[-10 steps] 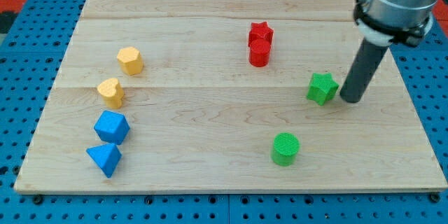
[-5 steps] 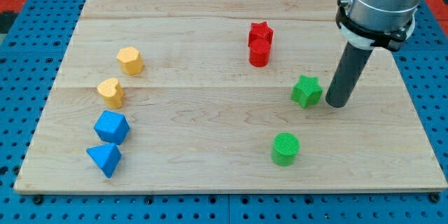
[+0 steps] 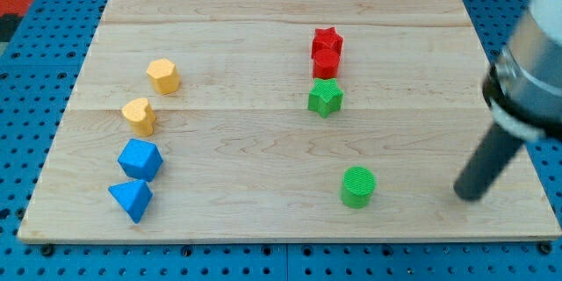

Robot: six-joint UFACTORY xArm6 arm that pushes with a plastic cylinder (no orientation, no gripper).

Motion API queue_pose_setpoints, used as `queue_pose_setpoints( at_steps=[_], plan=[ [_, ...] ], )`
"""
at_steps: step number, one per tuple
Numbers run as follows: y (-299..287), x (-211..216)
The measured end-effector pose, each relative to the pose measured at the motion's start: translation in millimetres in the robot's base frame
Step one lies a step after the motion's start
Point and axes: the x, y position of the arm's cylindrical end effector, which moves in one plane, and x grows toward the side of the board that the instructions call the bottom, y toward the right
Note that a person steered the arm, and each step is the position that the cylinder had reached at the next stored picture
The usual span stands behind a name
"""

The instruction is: Move the green star above to the green circle

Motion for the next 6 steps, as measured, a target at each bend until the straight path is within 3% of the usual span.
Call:
queue_pose_setpoints(
  at_steps=[1,3,4,5,6],
  plan=[
    [-77.1,19.7],
    [-155.2,-54.4],
    [-179.7,-61.5],
    [-145.7,-34.2],
    [-136.1,-51.5]
  ],
)
